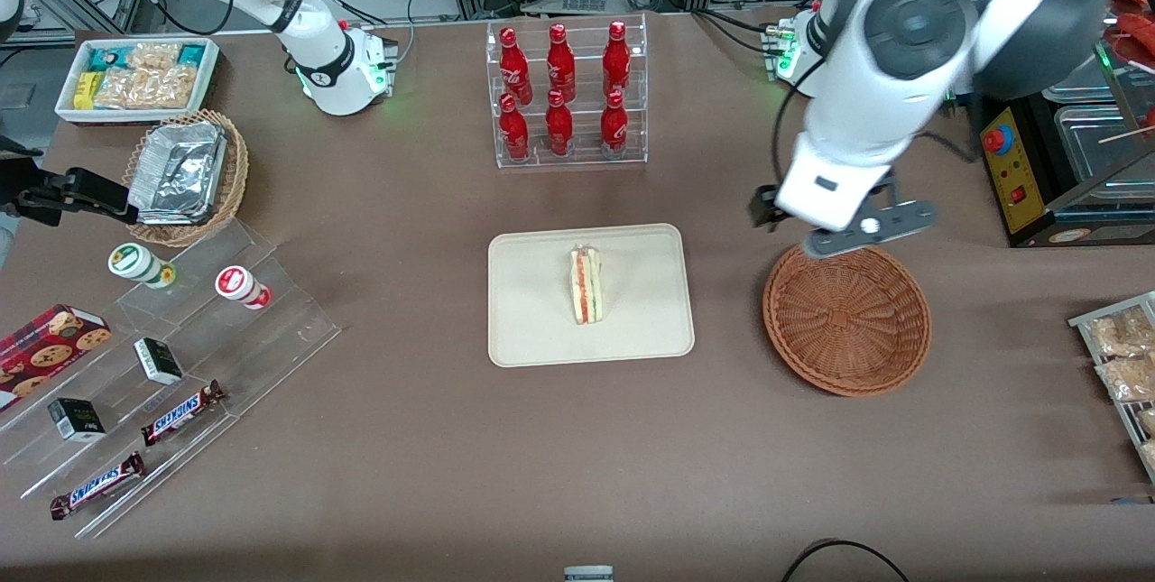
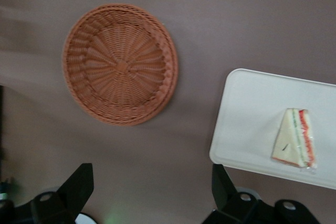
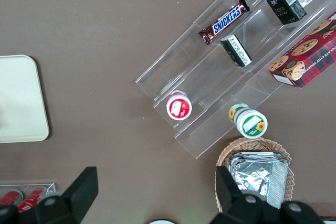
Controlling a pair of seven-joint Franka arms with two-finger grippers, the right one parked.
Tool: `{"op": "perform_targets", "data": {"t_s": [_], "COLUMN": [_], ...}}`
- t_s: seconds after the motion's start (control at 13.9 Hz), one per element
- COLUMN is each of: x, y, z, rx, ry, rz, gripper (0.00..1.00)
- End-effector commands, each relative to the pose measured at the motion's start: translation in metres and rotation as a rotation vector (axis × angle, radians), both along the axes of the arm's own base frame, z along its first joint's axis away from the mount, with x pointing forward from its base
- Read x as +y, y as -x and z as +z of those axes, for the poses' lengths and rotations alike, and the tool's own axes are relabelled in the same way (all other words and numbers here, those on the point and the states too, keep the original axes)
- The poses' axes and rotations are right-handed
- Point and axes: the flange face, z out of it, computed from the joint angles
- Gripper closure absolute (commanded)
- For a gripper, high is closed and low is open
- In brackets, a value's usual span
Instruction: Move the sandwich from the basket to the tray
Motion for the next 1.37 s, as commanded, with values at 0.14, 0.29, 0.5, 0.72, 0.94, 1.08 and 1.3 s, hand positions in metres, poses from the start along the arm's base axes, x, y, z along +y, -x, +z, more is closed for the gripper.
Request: {"op": "perform_targets", "data": {"t_s": [0.14, 0.29, 0.5, 0.72, 0.94, 1.08, 1.3], "x": [0.073, 0.120, 0.162, 0.193, 0.189, 0.175, 0.184], "y": [0.016, 0.014, 0.020, 0.027, 0.027, 0.029, 0.024], "z": [0.041, 0.051, 0.062, 0.066, 0.069, 0.068, 0.083], "rx": [0.017, 0.037, 0.063, 0.085, 0.072, 0.086, 0.046], "ry": [0.028, 0.071, 0.110, 0.132, 0.133, 0.139, 0.161], "rz": [-0.060, -0.098, -0.124, -0.183, -0.202, -0.235, -0.223], "gripper": [0.00, 0.00, 0.00, 0.00, 0.00, 0.00, 0.00]}}
